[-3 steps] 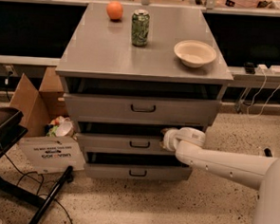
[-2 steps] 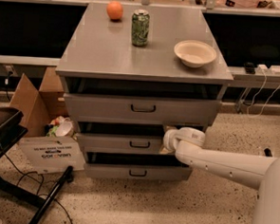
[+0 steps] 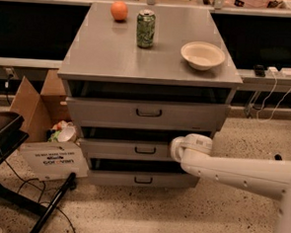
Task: Close middle drawer
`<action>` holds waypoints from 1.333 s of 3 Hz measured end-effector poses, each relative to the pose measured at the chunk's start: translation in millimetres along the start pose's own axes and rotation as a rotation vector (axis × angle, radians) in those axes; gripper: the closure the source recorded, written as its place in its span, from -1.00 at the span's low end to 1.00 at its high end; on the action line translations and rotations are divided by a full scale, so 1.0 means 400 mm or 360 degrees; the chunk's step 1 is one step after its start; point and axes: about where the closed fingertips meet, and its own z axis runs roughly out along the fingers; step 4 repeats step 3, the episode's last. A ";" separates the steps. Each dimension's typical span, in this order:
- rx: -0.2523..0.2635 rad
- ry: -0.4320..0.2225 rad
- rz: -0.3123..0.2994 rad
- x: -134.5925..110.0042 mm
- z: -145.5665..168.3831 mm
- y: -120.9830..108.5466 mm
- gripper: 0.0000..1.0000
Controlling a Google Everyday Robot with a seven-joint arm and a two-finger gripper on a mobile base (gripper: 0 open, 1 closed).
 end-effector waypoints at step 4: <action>0.0006 0.0675 -0.0001 0.001 -0.574 0.079 1.00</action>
Offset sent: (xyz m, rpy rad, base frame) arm -0.2391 -0.0469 0.1824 -0.4938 -0.0079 -0.3697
